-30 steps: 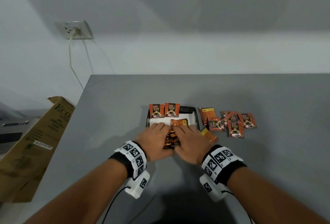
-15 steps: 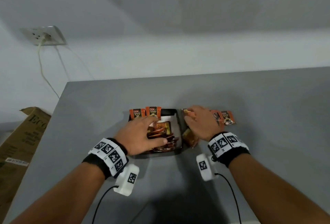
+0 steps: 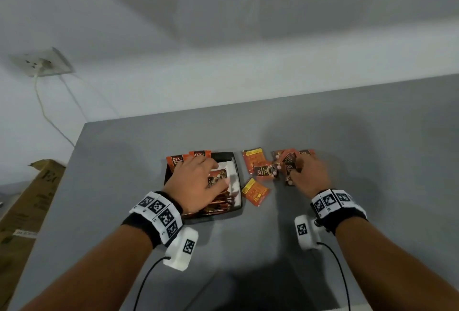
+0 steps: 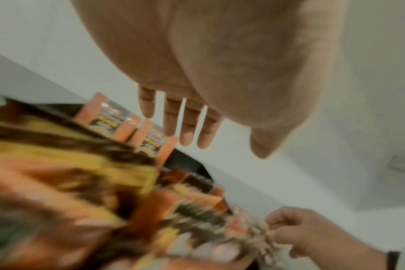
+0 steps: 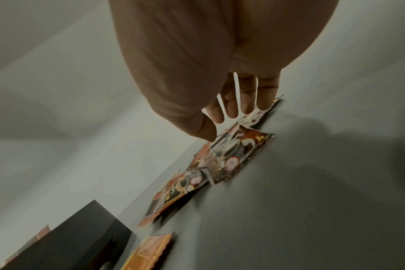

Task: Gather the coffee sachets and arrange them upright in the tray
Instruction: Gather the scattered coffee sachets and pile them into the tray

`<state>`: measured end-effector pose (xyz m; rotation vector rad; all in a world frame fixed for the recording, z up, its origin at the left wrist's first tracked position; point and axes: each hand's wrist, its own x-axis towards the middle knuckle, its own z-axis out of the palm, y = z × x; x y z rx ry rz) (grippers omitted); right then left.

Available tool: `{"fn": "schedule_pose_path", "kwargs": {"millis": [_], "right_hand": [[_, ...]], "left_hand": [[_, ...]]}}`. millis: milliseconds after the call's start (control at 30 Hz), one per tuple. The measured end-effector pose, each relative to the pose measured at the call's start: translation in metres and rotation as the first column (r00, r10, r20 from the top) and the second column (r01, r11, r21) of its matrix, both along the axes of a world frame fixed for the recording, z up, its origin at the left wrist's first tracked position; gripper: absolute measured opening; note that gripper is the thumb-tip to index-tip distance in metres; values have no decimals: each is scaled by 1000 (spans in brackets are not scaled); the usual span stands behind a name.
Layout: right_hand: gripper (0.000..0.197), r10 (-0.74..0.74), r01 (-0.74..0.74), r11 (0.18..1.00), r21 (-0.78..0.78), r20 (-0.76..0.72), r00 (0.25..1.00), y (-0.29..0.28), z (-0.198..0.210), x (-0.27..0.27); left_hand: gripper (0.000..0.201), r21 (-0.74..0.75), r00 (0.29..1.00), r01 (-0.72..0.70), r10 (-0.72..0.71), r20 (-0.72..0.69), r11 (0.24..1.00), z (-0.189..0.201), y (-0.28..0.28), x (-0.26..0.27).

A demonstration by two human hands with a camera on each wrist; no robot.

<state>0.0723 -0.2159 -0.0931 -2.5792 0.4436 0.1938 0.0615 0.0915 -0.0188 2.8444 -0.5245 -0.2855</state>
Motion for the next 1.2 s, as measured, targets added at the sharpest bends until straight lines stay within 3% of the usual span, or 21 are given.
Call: {"fn": "schedule_pose_path", "kwargs": {"millis": [133,233,300,400,500,567,700,800,833,967,1033,1133,1200], "right_hand": [[62,19,-20,999,-48,-18,1000,-4,-1,1],[75,45,-46,998,-33,-35,998,-4,-7,1],[68,40,-40,999,-10,3,999,-5,-11,4],[42,-8,7,998,64,3,1000,-7,-6,6],[52,10,-13,998,61,49,999,-13,-5,-5],[58,26,-35,996,85,107,994,-19,-6,-11],[54,57,-74,977,199,90,994,-26,-2,-12],[24,160,-163,967,197,30,987,-33,6,-4],[22,193,-191,965,180,7,981,-37,9,1],[21,73,-85,954,287,52,996,-48,13,23],[31,1,-14,944,329,38,999,-46,9,29],[31,-9,3,966,260,20,1000,-33,-5,31],[43,18,-15,984,178,-18,1000,-25,-14,26]], "left_hand": [[28,-126,998,65,-63,18,990,23,-53,9],[19,-103,994,76,-83,-73,992,26,-102,14],[20,-18,990,53,-55,-130,998,19,-131,14],[28,176,978,-6,42,-202,984,-7,-165,7],[49,400,938,-132,245,-246,907,-35,-181,-4],[62,467,921,-180,316,-230,866,-47,-187,-9],[60,450,925,-196,316,-210,871,-50,-191,-15],[59,403,935,-144,258,-245,904,-43,-189,-18],[57,374,936,-131,239,-259,918,-41,-188,-20],[44,307,940,-121,209,-271,944,-32,-181,-24],[44,313,943,-131,215,-253,941,-29,-180,-24],[41,303,951,-125,201,-234,945,-21,-176,-20],[33,263,956,-138,198,-218,955,-16,-175,-11]]}}
